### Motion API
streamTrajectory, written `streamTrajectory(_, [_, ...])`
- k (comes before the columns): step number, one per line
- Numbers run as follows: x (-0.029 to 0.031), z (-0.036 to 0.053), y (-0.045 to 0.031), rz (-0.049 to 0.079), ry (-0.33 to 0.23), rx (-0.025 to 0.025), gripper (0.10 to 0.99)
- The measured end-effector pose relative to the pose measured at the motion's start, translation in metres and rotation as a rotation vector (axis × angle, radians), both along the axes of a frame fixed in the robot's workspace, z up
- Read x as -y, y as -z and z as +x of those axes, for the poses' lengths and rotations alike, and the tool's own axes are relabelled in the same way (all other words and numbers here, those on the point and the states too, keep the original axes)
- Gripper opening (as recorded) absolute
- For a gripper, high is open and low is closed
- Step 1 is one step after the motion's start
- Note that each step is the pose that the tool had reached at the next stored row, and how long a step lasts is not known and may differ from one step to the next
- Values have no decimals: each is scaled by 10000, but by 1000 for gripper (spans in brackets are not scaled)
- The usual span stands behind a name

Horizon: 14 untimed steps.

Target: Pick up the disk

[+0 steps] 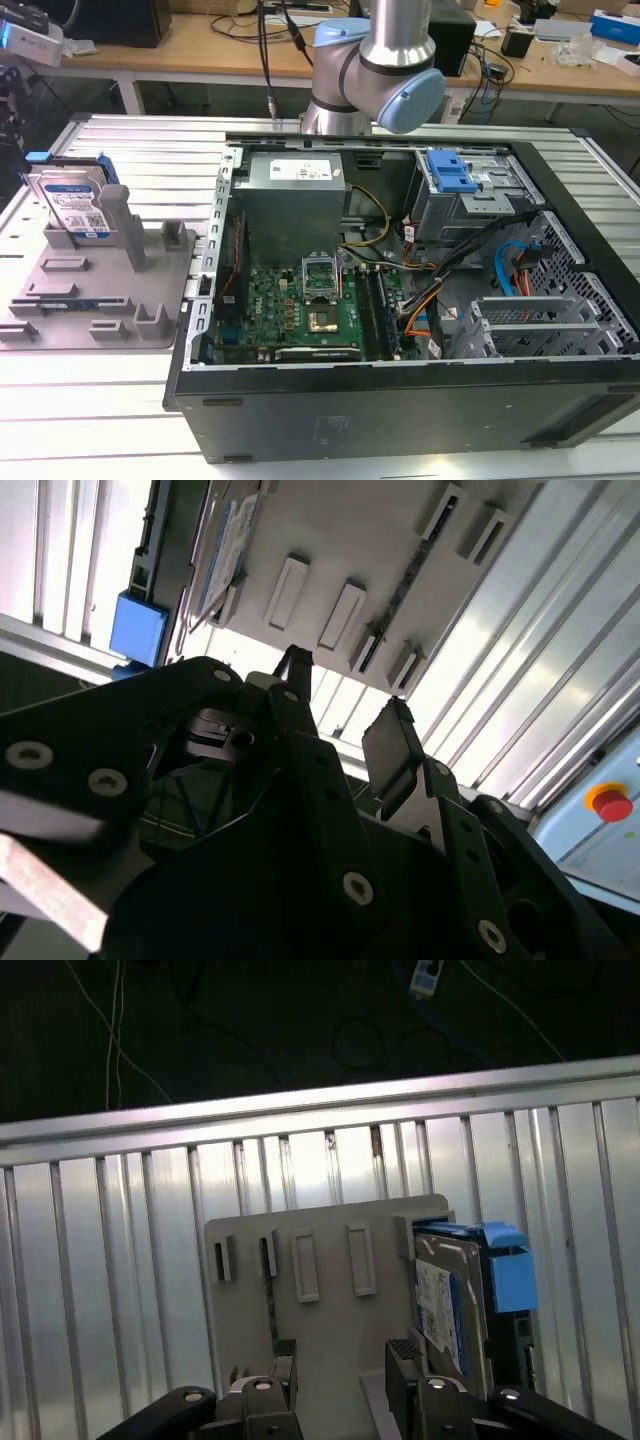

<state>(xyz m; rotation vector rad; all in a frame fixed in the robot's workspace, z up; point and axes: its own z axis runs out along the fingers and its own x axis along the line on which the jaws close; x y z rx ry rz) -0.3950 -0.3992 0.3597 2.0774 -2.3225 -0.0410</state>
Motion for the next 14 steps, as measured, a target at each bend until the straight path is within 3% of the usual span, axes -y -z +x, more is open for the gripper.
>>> streamTrajectory(1, [0,-5,0,-1,0,-1,482])
streamTrajectory(2, [-1,-5,-1,-1,-30,60,482])
streamTrajectory(5, [-21,-4,0,-1,-158,531,482])
streamTrajectory(6, [-59,-6,6,0,-162,539,482])
streamTrajectory(9, [-254,-9,16,0,-170,541,482])
streamTrajectory(14, [-480,-77,20,0,-185,540,482])
